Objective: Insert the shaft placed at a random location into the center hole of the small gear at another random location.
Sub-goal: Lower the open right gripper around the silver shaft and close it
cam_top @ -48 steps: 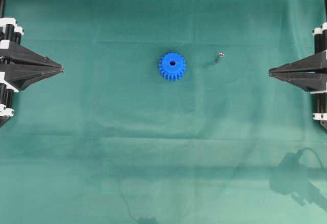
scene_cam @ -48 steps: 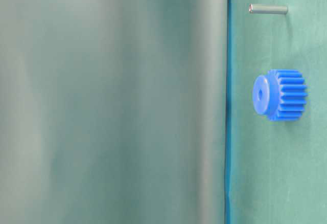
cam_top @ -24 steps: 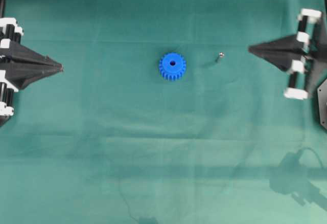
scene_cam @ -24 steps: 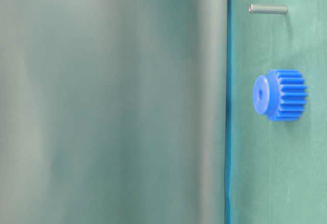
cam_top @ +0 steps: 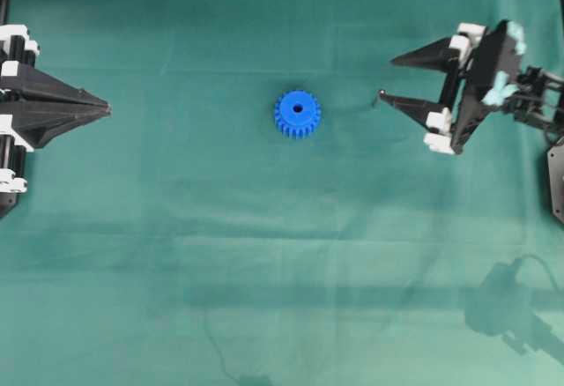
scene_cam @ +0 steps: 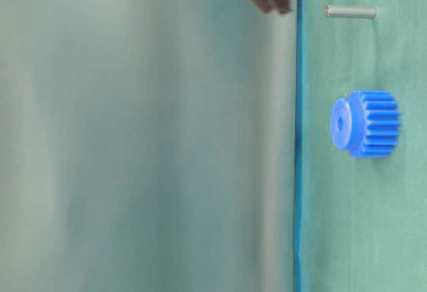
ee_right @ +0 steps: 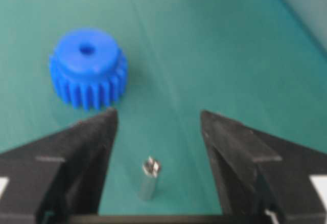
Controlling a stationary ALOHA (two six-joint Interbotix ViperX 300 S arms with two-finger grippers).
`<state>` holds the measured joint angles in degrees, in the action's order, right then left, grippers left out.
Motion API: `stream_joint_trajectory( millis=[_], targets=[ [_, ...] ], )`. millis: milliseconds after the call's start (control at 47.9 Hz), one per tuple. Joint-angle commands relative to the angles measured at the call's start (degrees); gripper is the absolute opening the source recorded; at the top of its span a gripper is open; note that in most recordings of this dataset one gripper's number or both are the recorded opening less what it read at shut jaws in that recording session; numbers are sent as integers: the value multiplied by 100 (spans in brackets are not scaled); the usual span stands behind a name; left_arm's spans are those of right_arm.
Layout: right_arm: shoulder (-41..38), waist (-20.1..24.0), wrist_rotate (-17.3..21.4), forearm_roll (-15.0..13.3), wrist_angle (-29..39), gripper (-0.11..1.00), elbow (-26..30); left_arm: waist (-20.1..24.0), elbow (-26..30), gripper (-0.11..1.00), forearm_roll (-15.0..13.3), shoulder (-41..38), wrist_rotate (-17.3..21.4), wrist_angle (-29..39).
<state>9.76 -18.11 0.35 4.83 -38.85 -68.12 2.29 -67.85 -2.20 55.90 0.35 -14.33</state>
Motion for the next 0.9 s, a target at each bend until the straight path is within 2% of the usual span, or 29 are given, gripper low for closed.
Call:
stream_joint_trajectory(
  millis=[0, 230, 417, 480, 522, 668, 877],
  targets=[
    [-290, 0, 9, 79, -237, 76, 123, 53, 44, 0, 0, -26, -26, -26],
    [-993, 0, 149, 123, -466, 76, 229, 97, 18, 0, -9, -18, -44, 0],
    [-1195, 0, 193, 114, -624, 72, 255, 123, 9, 0, -9, -18, -44, 9],
    [-1195, 0, 193, 105, -659, 67, 246, 123, 9, 0, -9, -18, -53, 44],
    [-1195, 9, 193, 88, -677, 59, 246, 123, 9, 0, -9, -18, -62, 62],
    [-1187, 35, 193, 79, -694, 25, 229, 123, 9, 0, -18, -9, -70, 132],
    [-1178, 70, 202, 70, -677, 25, 229, 123, 0, 0, -18, -18, -70, 141]
  ],
)
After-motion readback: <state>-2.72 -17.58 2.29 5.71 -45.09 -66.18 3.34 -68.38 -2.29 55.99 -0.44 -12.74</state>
